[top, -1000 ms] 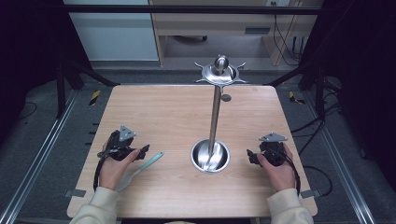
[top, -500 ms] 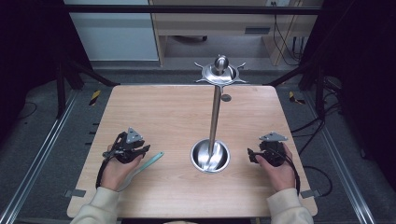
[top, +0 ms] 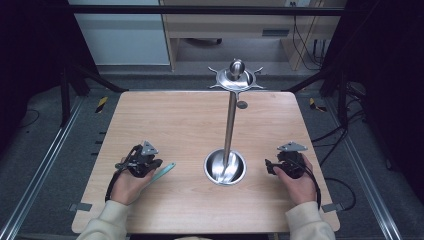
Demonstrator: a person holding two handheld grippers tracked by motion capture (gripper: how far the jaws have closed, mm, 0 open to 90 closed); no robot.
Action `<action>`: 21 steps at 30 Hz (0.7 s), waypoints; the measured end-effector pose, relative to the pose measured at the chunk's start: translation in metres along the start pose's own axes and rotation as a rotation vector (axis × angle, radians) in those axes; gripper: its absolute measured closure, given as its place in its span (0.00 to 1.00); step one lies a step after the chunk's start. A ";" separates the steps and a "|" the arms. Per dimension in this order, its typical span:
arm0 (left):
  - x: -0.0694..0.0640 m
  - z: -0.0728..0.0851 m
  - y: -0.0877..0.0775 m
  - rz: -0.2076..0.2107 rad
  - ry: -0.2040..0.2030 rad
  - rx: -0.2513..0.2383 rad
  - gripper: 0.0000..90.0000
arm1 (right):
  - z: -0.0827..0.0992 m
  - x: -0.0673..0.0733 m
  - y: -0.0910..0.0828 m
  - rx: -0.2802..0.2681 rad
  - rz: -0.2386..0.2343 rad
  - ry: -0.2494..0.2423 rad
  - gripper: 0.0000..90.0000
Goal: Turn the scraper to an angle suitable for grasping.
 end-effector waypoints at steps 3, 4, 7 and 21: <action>0.001 0.001 0.003 0.016 -0.002 0.009 1.00 | 0.000 0.000 0.000 0.001 -0.002 0.002 0.26; 0.001 0.001 0.004 0.027 -0.001 0.011 1.00 | 0.000 0.001 0.000 0.002 -0.005 0.001 0.26; 0.001 0.002 0.006 0.023 0.003 0.017 1.00 | 0.000 0.001 0.001 0.001 -0.008 0.006 0.26; 0.001 0.000 0.016 0.018 0.034 0.046 1.00 | 0.000 0.002 0.001 0.008 -0.009 -0.001 0.27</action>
Point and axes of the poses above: each handheld gripper's, and its own axes: y roughly forward along the jaws, z roughly out of its underside, x roughly to its left, the point moved 1 cm from there along y, roughly forward along the jaws, and after that the axes turned 6 degrees about x, right-handed, at the moved point
